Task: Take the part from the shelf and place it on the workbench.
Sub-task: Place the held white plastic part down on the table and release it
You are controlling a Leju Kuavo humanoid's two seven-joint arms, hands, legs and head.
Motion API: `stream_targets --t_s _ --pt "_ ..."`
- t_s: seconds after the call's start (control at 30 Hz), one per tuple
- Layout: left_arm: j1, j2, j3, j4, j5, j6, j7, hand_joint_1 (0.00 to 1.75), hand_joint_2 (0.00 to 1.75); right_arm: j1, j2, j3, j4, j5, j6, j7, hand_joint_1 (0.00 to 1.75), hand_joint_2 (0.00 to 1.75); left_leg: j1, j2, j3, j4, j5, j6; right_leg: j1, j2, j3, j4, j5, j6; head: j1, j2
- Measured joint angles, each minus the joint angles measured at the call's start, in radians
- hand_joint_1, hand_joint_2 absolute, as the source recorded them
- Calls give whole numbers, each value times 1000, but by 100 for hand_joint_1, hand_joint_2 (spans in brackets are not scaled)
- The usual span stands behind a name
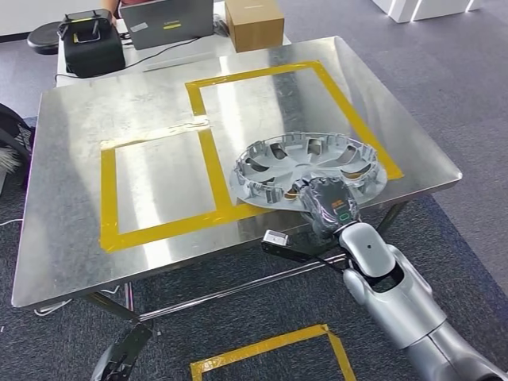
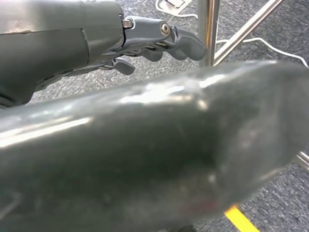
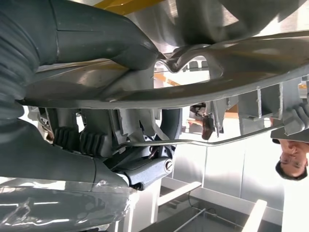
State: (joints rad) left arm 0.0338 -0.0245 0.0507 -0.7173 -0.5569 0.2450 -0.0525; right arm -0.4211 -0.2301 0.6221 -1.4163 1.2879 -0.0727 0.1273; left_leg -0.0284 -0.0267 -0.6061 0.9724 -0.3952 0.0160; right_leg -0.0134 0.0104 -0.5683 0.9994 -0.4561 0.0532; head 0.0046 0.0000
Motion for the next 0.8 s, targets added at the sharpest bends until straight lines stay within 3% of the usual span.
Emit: stream_targets --t_s 0.8 --pt "-1 7 -17 14 28 -10 -35 0 0 -8 5 15 7 -18 -3 4 175 175 0 0 -1 0 0 0 0 0 -1 0 0 0 0 0"
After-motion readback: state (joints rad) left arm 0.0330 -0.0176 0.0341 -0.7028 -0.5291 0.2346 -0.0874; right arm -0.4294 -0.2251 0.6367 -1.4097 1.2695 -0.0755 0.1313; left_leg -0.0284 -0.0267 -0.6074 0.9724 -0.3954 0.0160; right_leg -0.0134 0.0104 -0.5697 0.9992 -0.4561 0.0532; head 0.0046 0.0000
